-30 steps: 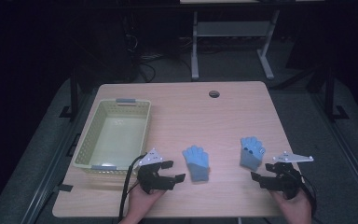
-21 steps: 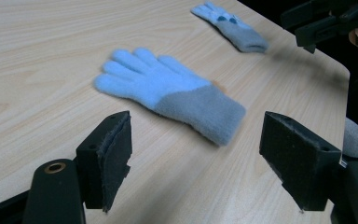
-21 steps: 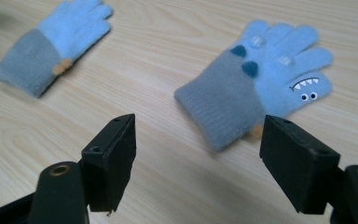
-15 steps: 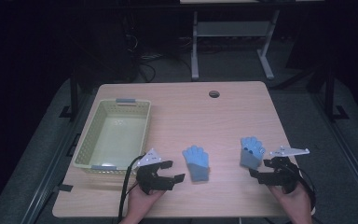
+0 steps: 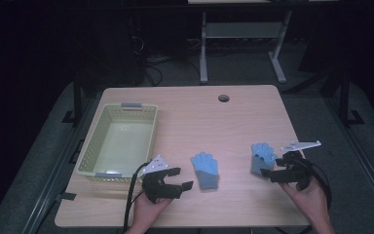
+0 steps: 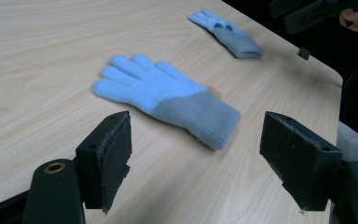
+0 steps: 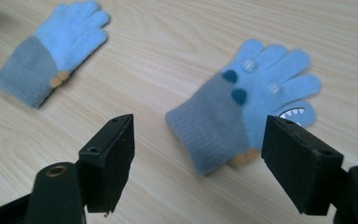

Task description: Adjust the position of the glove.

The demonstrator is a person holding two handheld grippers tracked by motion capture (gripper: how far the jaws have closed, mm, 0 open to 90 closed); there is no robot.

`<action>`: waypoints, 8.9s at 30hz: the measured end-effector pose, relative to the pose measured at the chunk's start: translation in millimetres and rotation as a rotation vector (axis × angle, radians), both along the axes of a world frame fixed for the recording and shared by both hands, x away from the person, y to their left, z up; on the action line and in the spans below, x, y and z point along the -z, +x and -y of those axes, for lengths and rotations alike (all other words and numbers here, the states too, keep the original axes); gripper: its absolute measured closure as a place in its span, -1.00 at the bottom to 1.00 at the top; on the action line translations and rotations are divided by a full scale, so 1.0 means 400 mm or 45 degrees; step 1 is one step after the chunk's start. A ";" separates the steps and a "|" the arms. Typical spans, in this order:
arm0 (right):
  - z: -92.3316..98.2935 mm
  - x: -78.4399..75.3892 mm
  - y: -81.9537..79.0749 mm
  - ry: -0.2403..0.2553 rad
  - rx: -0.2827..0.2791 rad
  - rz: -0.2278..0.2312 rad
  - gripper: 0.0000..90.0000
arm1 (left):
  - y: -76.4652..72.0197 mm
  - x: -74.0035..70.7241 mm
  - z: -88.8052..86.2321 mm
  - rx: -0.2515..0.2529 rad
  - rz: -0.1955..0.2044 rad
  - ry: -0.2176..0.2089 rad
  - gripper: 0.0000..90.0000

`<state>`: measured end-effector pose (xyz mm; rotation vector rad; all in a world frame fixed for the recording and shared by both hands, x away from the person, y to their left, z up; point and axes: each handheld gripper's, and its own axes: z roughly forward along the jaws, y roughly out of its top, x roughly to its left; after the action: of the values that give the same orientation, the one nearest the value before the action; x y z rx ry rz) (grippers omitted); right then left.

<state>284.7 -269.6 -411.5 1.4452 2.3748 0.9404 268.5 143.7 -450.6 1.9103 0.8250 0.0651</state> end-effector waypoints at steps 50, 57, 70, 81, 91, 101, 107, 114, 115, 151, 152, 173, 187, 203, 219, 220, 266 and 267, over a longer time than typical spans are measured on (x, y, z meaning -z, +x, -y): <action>-0.025 -0.031 0.149 -0.070 -0.038 -0.119 -0.36 | -0.003 -0.003 0.004 0.005 0.010 -0.020 -0.45; -0.023 -0.017 0.165 -0.085 -0.028 -0.148 -0.32 | -0.003 -0.004 0.006 0.013 0.012 -0.012 -0.45; -0.028 0.016 0.192 -0.148 -0.004 -0.234 -0.14 | -0.002 -0.001 0.007 0.017 0.007 -0.008 -0.45; -0.037 0.044 0.211 -0.207 -0.002 -0.315 0.02 | -0.002 0.000 0.009 0.016 0.002 -0.009 -0.45; -0.056 0.070 0.215 -0.324 0.004 -0.378 0.22 | -0.004 0.001 0.012 0.011 0.000 -0.017 -0.45; -0.069 0.070 0.214 -0.365 0.018 -0.367 0.44 | -0.007 0.001 0.014 0.014 0.000 -0.013 -0.45; -0.071 0.070 0.215 -0.366 0.015 -0.367 0.60 | -0.005 0.003 0.013 0.014 -0.005 -0.010 -0.45; -0.068 0.069 0.217 -0.347 0.021 -0.378 0.76 | -0.005 0.004 0.013 0.014 -0.007 -0.010 -0.45; -0.066 0.068 0.217 -0.339 0.023 -0.383 0.77 | -0.005 0.004 0.012 0.013 -0.007 -0.008 -0.45; -0.111 -0.076 0.154 -0.233 -0.086 -0.192 0.81 | -0.003 0.000 0.005 0.004 -0.003 -0.017 -0.45; -0.114 -0.078 0.154 -0.235 -0.095 -0.186 0.81 | -0.003 -0.001 0.005 0.004 -0.005 -0.016 -0.45; -0.184 -0.114 0.134 -0.213 -0.218 -0.137 0.81 | -0.005 -0.002 0.006 0.004 0.003 -0.022 -0.45; -0.256 -0.126 0.121 -0.196 -0.337 -0.124 0.80 | -0.002 -0.002 0.003 0.004 0.009 -0.016 -0.45; -0.352 -0.091 0.130 -0.204 -0.486 -0.152 0.79 | 0.000 -0.004 -0.004 -0.010 -0.003 -0.029 -0.45; -0.425 -0.067 0.140 -0.219 -0.622 -0.177 0.78 | 0.001 -0.006 -0.009 -0.021 -0.006 -0.043 -0.45; -0.428 -0.063 0.141 -0.222 -0.632 -0.180 0.78 | 0.001 -0.006 -0.009 -0.022 -0.006 -0.044 -0.45; -0.472 0.004 0.140 -0.240 -0.581 -0.166 0.75 | 0.000 -0.004 -0.009 -0.024 -0.015 -0.052 -0.45; -0.472 0.008 0.141 -0.248 -0.583 -0.168 0.77 | 0.000 -0.003 -0.009 -0.023 -0.014 -0.052 -0.45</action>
<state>341.0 -80.8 -414.8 0.9366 2.8703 0.6888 268.5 147.2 -449.2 1.8665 0.8451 0.0483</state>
